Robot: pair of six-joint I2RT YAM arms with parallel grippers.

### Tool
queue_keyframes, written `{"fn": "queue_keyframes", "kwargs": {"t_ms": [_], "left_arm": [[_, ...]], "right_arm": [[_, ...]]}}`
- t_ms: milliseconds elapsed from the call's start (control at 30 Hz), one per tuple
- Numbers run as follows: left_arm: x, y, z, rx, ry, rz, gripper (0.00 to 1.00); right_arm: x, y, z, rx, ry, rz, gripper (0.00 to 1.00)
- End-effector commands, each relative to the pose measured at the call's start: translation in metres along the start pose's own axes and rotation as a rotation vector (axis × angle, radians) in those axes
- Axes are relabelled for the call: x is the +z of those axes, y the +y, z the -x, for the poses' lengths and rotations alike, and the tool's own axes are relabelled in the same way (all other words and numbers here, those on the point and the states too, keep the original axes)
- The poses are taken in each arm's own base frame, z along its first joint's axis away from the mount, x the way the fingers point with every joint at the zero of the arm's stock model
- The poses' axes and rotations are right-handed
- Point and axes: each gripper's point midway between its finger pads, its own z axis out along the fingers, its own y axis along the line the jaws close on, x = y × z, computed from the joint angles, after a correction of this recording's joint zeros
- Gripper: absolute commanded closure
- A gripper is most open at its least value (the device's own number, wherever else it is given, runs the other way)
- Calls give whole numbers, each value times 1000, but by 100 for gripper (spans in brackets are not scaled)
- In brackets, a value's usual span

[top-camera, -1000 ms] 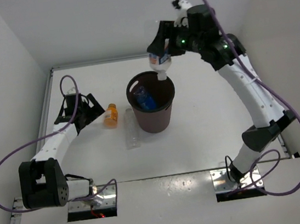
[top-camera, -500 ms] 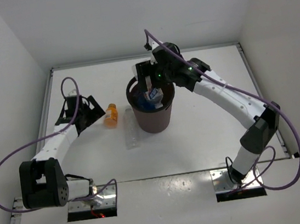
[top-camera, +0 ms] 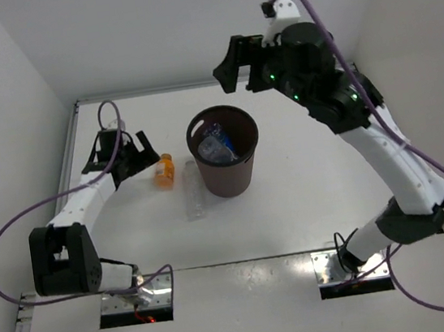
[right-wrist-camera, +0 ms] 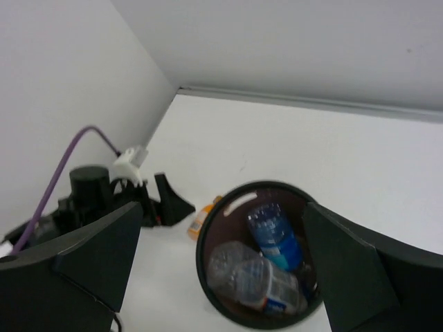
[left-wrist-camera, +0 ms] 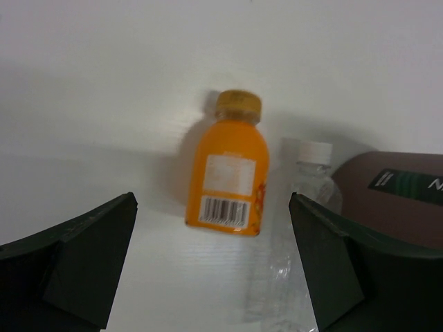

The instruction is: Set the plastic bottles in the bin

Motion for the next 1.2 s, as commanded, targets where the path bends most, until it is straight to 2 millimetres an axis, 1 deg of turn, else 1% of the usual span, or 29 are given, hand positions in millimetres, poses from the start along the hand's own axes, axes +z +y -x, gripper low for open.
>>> {"fn": "queue_keyframes", "kwargs": {"t_ms": [0,33,67,100,133,167,200,233,267,333,367,400,433,467,500,533,567,633,667,700,733,767,867,900,967,1000,1033,1100,1167], "left_arm": [[6,-38,17,98,10,-104,1],[9,-45,20,106,22,-109,1],[22,-42,9,111,69,-85,1],[26,-50,5,130,79,-90,1],[29,-50,10,142,67,-54,1],[33,-49,9,152,75,-22,1],[38,-39,4,139,101,37,1],[46,-34,3,126,108,67,1],[49,-31,1,127,114,80,1],[55,-29,-7,135,133,95,1],[60,-26,-13,127,153,106,1],[63,-29,-19,137,167,104,1],[65,-29,-26,98,194,108,1],[67,-28,-34,74,221,111,1],[76,-23,-45,53,262,138,1],[78,-20,-55,42,308,149,1],[81,-23,-62,48,334,146,1],[83,-27,-65,73,330,158,1],[86,-21,-66,87,327,182,1],[86,-27,-64,94,320,172,1],[91,-25,-67,95,332,179,1],[91,-25,-67,95,332,179,1],[94,-21,-75,87,355,196,9],[94,-18,-79,88,372,206,18],[93,-16,-80,91,375,219,30],[92,-15,-76,85,358,230,36],[91,-11,-76,89,359,248,42],[85,-9,-66,76,317,281,45],[78,-14,-50,56,268,282,52]], "right_arm": [[-8,-26,-39,9,85,-89,0],[-11,-28,-44,27,94,-94,0],[-20,-34,-54,22,112,-101,0],[-23,-34,-55,35,98,-96,0],[-28,-35,-59,45,107,-87,0],[-30,-38,-68,51,118,-93,0],[-42,-39,-63,56,100,-85,0],[-46,-40,-63,57,97,-83,0],[-49,-44,-67,55,98,-95,0],[-59,-55,-63,54,81,-136,0],[-59,-56,-63,54,81,-137,0],[-64,-60,-65,50,86,-154,0],[-67,-61,-62,52,75,-159,0],[-71,-65,-68,48,88,-164,0],[-73,-66,-71,47,91,-166,0],[-75,-67,-73,47,92,-166,0],[-76,-69,-78,44,101,-170,0],[-78,-69,-76,46,93,-167,0],[-79,-71,-75,45,88,-178,0],[-80,-72,-78,42,100,-183,0],[-78,-74,-76,30,98,-191,0],[-78,-74,-76,30,98,-191,0],[-74,-72,-73,20,99,-191,0],[-72,-72,-72,10,99,-190,0],[-70,-72,-73,8,108,-193,0],[-70,-72,-73,8,108,-194,0],[-70,-73,-73,7,104,-202,0],[-69,-72,-70,10,93,-197,0],[-69,-72,-70,10,93,-197,0]]}}
